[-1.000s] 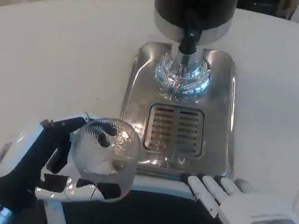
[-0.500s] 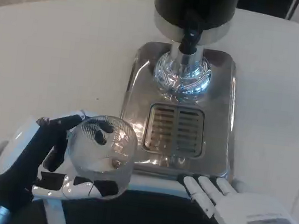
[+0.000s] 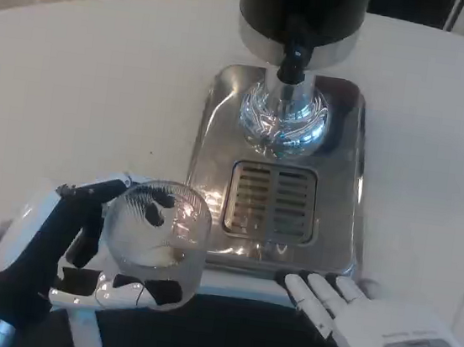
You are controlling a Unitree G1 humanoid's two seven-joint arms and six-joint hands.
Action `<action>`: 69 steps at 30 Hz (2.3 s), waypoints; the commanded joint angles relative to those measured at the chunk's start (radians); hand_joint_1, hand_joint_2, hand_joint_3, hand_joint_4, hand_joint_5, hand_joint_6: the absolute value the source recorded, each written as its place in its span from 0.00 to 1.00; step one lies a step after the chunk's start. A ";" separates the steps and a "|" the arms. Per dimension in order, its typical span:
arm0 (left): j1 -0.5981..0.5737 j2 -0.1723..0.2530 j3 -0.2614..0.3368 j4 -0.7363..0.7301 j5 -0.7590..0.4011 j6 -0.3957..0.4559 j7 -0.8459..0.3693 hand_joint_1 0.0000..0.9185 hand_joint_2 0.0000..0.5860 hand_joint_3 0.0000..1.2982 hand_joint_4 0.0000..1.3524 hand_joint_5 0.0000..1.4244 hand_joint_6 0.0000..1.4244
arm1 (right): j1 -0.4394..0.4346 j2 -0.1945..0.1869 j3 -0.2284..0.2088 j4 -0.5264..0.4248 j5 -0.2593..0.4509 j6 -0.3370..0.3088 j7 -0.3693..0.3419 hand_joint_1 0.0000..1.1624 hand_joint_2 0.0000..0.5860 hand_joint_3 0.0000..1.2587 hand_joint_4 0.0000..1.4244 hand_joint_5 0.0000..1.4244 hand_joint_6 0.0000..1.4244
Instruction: Grasp the cup under the faucet to collect the drink, then remove the cup.
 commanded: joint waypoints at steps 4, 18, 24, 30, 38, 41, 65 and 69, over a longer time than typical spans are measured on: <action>-0.005 -0.007 0.004 0.005 0.000 -0.006 0.014 0.72 0.00 0.71 0.83 1.00 1.00 | 0.002 0.002 -0.006 -0.014 -0.002 0.004 0.005 0.14 0.86 0.00 0.00 0.00 0.00; -0.347 -0.087 -0.065 0.370 0.113 0.032 0.171 0.72 0.00 0.71 0.83 1.00 1.00 | -0.005 0.007 -0.082 -0.014 0.036 -0.015 0.021 0.14 0.86 0.00 0.00 0.00 0.00; -0.485 -0.119 -0.128 0.517 0.137 0.019 0.237 0.72 0.00 0.71 0.83 0.99 1.00 | -0.015 0.022 -0.110 -0.014 0.034 -0.028 0.046 0.14 0.86 0.00 0.00 0.00 0.00; -0.571 -0.156 -0.191 0.598 0.163 0.027 0.266 0.72 0.00 0.71 0.83 0.99 1.00 | -0.029 0.033 -0.121 -0.014 0.028 -0.028 0.061 0.14 0.86 0.00 0.00 0.00 0.00; -0.672 -0.219 -0.263 0.712 0.197 0.097 0.294 0.72 0.00 0.71 0.83 0.99 1.00 | -0.017 0.039 -0.198 -0.014 0.098 -0.065 0.061 0.14 0.86 0.00 0.00 0.00 0.00; -0.695 -0.228 -0.282 0.736 0.205 0.132 0.313 0.72 0.00 0.71 0.83 0.99 1.00 | -0.016 0.043 -0.226 -0.014 0.125 -0.079 0.068 0.14 0.86 0.00 0.00 0.00 0.00; -0.732 -0.151 -0.331 0.776 0.196 0.173 0.249 0.17 0.06 0.19 0.03 0.18 0.35 | -0.028 0.062 -0.196 -0.014 0.116 -0.065 0.091 0.14 0.85 0.00 0.00 0.00 0.00; -0.733 -0.138 -0.347 0.773 0.204 0.150 0.251 0.14 0.05 0.17 0.00 0.15 0.30 | -0.026 0.062 -0.190 -0.014 0.108 -0.060 0.087 0.14 0.84 0.00 0.00 0.00 0.00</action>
